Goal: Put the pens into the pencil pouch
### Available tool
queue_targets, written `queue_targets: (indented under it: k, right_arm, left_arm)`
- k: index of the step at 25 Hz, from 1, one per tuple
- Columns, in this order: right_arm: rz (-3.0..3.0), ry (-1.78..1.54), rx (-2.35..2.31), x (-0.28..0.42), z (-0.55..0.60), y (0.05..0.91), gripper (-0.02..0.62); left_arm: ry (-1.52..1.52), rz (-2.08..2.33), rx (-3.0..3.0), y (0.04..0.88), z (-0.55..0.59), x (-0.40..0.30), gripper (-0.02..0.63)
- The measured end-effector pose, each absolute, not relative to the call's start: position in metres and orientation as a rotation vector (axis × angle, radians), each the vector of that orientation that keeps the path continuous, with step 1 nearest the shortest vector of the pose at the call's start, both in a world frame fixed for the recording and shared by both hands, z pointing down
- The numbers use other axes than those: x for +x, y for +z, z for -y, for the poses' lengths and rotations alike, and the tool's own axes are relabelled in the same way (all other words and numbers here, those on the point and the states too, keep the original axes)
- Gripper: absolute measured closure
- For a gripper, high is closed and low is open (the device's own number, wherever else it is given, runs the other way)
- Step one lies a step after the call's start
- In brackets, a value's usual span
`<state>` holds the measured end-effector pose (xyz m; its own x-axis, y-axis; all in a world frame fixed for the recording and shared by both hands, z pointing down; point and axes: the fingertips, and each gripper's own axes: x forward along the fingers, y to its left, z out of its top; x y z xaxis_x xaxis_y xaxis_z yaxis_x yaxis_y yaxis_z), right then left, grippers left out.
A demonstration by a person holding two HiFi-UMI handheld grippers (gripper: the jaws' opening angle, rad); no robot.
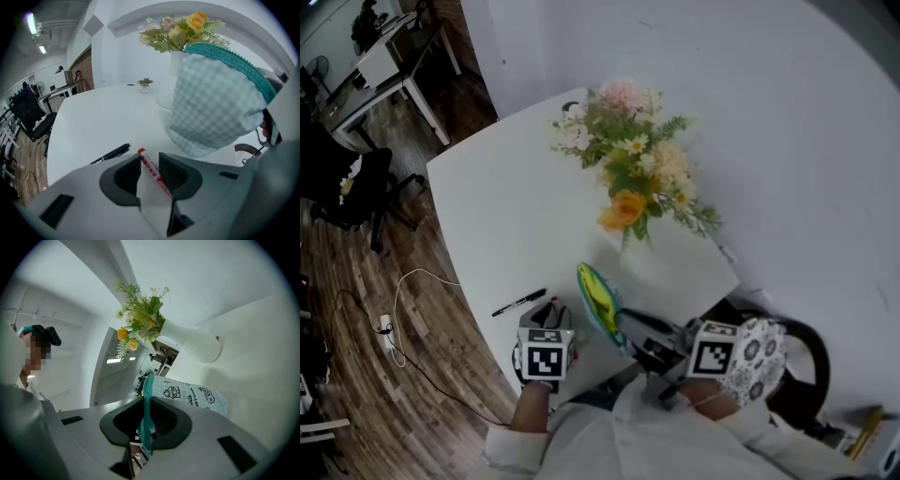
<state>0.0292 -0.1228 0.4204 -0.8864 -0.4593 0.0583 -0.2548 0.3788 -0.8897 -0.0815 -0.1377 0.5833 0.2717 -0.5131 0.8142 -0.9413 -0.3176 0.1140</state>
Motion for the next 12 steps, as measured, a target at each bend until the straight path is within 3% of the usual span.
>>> queue_targets:
  k: [12]
  right_arm:
    - [-2.452, -1.541, -0.636, 0.03, 0.12, 0.428, 0.551]
  left_arm:
    - [0.911, 1.367, 1.927, 0.586, 0.15, -0.084, 0.505]
